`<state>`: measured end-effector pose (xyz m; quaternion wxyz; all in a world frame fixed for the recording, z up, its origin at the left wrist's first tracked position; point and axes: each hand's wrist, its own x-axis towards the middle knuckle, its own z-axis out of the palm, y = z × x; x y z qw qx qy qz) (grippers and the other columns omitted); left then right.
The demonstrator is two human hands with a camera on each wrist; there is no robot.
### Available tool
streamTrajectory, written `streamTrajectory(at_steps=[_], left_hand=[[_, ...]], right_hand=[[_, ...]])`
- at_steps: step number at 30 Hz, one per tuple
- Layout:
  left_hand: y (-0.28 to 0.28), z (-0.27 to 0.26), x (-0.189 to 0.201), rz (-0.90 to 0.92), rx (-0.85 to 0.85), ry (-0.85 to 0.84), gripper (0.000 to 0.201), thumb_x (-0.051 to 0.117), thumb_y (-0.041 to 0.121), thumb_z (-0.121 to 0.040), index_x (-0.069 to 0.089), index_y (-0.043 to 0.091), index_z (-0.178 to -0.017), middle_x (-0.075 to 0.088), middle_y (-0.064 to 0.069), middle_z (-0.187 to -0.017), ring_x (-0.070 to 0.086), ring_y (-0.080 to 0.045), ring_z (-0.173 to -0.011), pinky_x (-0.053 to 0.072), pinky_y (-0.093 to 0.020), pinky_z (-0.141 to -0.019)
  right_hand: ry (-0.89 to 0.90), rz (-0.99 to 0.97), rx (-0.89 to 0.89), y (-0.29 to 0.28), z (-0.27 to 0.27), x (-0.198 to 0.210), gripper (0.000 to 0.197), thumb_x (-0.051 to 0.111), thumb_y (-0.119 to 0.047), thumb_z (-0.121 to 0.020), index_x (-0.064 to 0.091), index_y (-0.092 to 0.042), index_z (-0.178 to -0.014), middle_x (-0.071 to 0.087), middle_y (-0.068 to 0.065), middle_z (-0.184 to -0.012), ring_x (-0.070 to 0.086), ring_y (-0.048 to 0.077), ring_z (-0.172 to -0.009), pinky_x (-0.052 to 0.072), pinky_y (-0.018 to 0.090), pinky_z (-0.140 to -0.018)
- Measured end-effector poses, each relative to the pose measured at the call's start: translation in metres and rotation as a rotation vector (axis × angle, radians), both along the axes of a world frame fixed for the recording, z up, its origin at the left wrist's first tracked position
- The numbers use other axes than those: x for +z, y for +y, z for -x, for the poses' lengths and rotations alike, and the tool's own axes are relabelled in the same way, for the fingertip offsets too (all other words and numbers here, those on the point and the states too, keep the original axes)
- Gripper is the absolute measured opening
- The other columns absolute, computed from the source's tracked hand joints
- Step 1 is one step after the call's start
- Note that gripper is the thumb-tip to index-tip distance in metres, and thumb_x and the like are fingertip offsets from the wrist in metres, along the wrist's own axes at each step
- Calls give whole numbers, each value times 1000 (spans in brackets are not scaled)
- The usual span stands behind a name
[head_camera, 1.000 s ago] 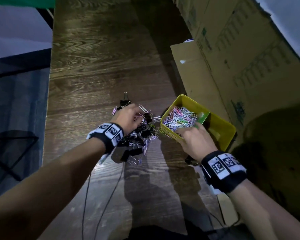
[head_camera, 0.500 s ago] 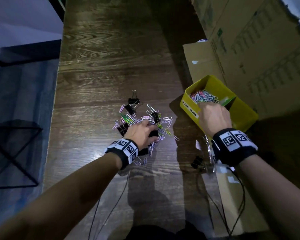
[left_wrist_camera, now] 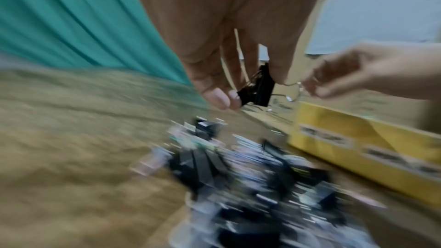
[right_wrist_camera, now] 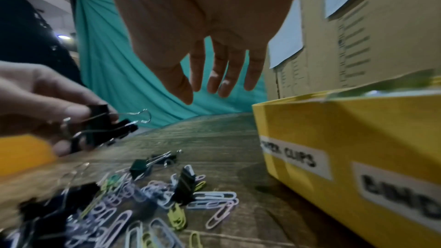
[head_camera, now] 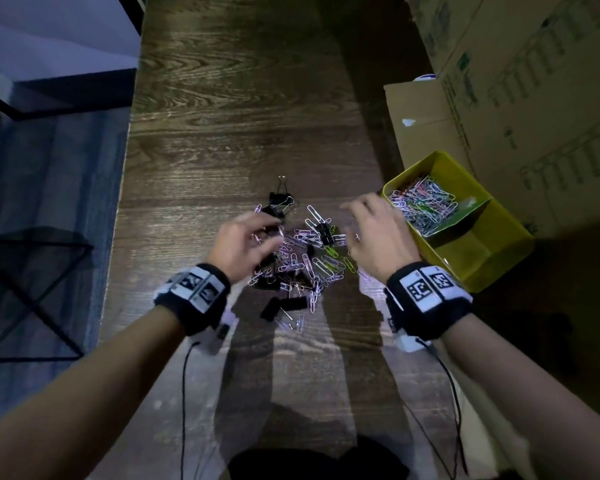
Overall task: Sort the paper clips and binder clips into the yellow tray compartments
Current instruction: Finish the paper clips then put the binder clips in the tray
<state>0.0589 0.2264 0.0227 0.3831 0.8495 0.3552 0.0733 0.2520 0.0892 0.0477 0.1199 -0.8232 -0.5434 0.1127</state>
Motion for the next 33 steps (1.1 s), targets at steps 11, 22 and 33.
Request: streamTrajectory(at_steps=[11,22,33], left_hand=[[75,17,-37,-215,165,440,39,61,34,-86,58,16,-121,58,-13,-120,58,-33,-103,49,-39,-82],[10,28,-39,-297,-77,320,46,62,47,-81,60,15,-114,54,-11,-115,61,-26,-89,54,-39,-74],[41,18,-8,114,311,133,8,72,19,-80,66,14,-81,60,-3,-66,50,-13,-55,38,-11,-47]], right_hand=[[-18,360,240,40,13,-52,43,57,0,-83,54,-12,-124,57,9,-117,53,28,-106,48,43,-92],[32,187,-84,44,-6,-34,21,50,0,-93,63,-4,-108,62,14,-98,65,31,-82,58,41,-72],[150,74,-62,36,-1,-45,47,54,-9,-90,47,-11,-136,43,15,-139,43,29,-127,44,40,-102]])
